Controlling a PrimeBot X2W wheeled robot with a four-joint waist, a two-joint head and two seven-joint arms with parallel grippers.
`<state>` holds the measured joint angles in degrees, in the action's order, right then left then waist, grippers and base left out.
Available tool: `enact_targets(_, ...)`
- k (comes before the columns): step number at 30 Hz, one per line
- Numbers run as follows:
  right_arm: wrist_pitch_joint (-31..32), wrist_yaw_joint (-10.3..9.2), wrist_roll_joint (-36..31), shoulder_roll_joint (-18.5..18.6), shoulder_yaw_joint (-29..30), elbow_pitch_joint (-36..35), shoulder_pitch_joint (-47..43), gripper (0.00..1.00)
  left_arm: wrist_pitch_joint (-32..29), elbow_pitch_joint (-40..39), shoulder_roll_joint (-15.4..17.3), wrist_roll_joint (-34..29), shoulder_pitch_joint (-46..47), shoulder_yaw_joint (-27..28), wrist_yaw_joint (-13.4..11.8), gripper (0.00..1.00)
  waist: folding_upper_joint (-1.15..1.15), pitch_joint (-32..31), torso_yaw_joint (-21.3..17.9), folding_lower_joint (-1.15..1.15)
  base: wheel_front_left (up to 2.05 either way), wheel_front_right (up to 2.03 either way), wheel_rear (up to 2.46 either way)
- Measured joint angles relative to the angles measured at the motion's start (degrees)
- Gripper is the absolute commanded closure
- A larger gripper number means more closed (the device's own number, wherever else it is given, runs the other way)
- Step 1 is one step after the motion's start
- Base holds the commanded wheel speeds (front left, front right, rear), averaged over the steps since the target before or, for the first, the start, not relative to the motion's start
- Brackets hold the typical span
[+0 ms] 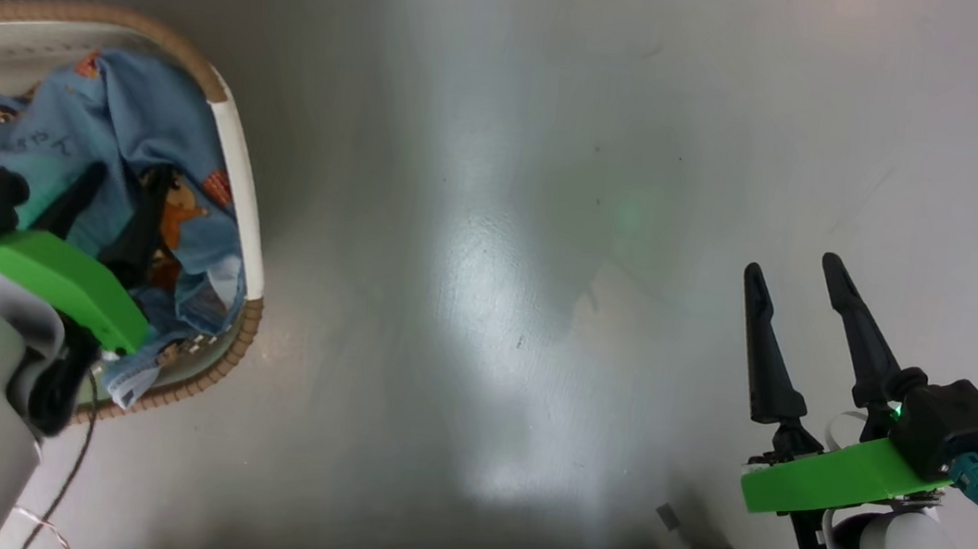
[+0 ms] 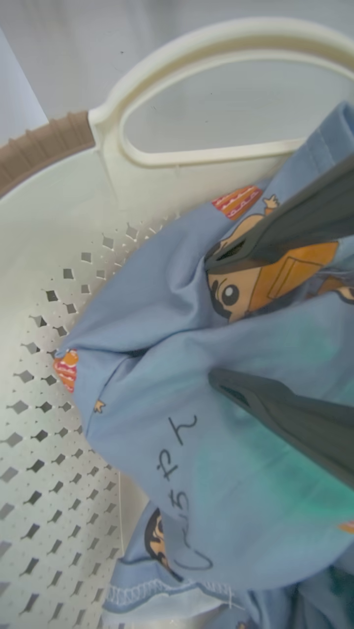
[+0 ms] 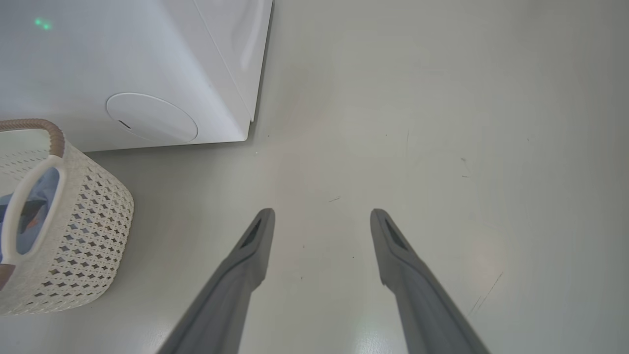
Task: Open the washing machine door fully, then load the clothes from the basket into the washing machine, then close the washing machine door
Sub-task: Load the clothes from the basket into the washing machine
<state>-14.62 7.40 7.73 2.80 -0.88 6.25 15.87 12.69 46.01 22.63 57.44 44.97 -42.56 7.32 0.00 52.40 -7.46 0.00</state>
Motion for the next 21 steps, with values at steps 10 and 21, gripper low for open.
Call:
enact_targets(10, -0.1, 0.0, 1.1, 0.0, -0.5, -0.1, 0.0, 0.0, -2.2, 8.3, 0.1, 3.4, 6.2, -2.3, 0.0, 0.0, 0.0, 2.4, -1.3, 0.0, 0.0, 0.0, 0.0)
enact_targets(21, -0.1, 0.0, 1.5, 0.0, -0.5, 0.0, 1.0, 0.0, -5.3, 12.9, -1.5, 4.8, 9.7, -5.8, 0.0, 1.0, 0.0, 2.5, -1.4, 0.0, 0.0, 0.0, 0.0)
